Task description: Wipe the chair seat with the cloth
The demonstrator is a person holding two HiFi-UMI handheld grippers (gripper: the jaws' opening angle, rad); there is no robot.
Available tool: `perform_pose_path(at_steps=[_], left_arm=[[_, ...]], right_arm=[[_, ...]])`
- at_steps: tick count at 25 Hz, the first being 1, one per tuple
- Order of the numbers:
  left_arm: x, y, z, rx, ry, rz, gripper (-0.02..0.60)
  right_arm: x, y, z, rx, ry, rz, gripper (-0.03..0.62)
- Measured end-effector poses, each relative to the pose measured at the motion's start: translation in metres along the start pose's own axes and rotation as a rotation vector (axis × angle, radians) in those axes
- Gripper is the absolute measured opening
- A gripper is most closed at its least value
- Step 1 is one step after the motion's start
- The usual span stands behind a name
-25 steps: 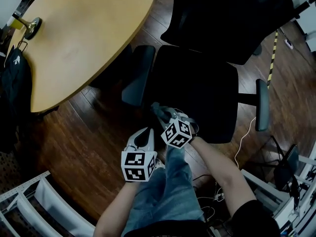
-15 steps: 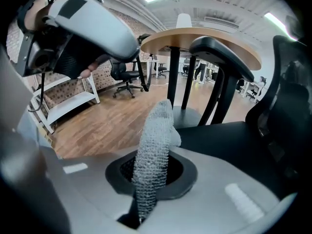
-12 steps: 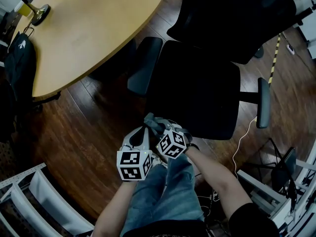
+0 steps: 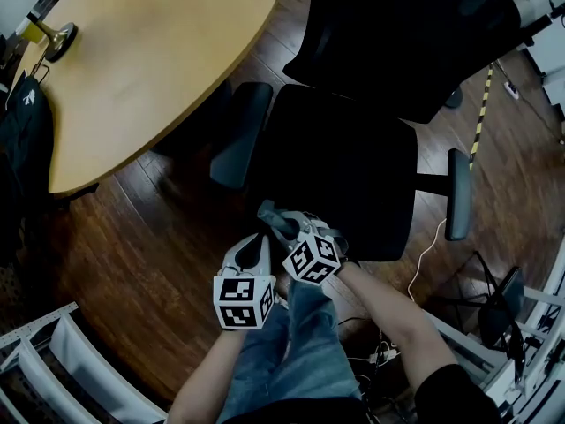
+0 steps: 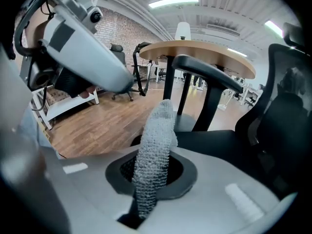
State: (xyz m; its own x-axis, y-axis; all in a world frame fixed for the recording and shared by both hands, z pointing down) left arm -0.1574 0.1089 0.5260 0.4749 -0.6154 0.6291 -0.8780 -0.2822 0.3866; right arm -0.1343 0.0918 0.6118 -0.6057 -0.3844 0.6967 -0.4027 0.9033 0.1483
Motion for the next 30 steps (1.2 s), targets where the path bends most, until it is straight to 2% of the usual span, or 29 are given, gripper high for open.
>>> perform_pose_path(at_steps=[8, 13, 19, 25, 30], left_arm=[[0.059, -0.025, 0.052, 0.053, -0.011, -0.067, 0.003], [0.087, -0.036, 0.092, 0.055, -0.02, -0.068, 0.003], [0.121, -0.031, 0.122, 0.034, -0.007, -0.049, 0.003], [0.148, -0.022, 0.136, 0.017, 0.018, -0.022, 0.003], [0.171, -0.022, 0.142, 0.001, 0.03, -0.012, 0.003]], right_arm=[[0.003, -0.114, -0.009, -0.002, 0.016, -0.097, 0.012], [0.004, -0.197, -0.013, -0.012, 0.04, -0.15, 0.012], [0.028, -0.285, -0.033, -0.021, 0.098, -0.189, 0.012], [0.061, -0.346, -0.063, -0.048, 0.179, -0.192, 0.012], [0.077, -0.373, -0.087, -0.061, 0.229, -0.189, 0.012]])
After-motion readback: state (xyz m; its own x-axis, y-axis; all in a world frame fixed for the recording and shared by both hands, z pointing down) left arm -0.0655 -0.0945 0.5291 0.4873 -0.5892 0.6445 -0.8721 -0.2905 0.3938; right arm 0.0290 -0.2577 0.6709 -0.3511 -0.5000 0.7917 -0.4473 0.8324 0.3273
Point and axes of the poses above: the fingertips, and each gripper's own axes: x forward along the fingers, y to its left, z out of its top, the point moved 1 cm from there along -x, backward along the fingers, and after that the axes turned 6 degrees about -z, right-handed, at the moved point
